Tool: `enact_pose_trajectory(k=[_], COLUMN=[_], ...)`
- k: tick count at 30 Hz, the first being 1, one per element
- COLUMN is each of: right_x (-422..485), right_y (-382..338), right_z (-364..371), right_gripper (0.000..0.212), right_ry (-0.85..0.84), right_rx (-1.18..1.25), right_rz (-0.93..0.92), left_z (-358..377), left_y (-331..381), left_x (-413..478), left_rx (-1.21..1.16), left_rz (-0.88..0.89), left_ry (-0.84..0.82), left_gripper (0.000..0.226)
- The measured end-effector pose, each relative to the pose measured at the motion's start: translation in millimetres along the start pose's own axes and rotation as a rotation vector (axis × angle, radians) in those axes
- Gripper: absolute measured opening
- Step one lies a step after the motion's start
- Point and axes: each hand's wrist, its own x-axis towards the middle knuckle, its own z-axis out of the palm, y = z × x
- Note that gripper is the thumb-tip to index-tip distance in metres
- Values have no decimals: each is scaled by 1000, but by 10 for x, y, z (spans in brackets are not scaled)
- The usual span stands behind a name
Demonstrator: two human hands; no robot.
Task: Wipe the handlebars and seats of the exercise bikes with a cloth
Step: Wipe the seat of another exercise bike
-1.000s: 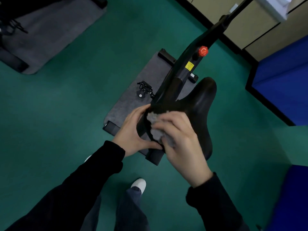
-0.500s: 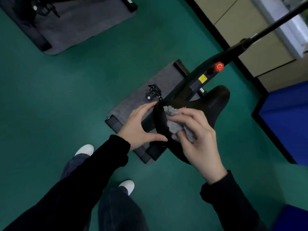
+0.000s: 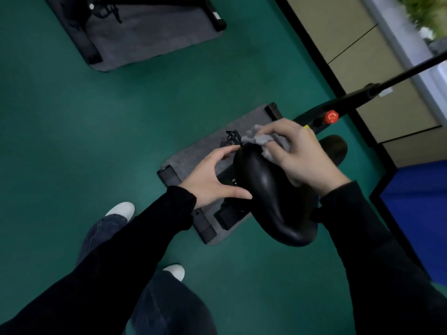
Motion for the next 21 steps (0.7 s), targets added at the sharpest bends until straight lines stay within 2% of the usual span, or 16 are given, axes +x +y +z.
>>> enact_pose_trajectory(k=[3,5,10,16,21], right_x=[-150,-143,-409,-1020,-1367], right_y=[-122,-102,63,107,83], right_z=[96,120,166,384,670], right_gripper=[20,20,21,34,29], right_ry=[-28,-29,298,535,846], right_rx=[8,-9,9,46,187], right_rz=[-171,-184,87,221,542], left_z=[-7,-20,-68,-127,-170], left_y=[14,28,77,104,171], left_x=[26,36,49,84,95], left_rx=[20,36,116,214,290], left_rz=[-3,-4,35,64,36], left_ry=[7,7,-23,-39,-90], left_gripper=[101,106,97,98,106])
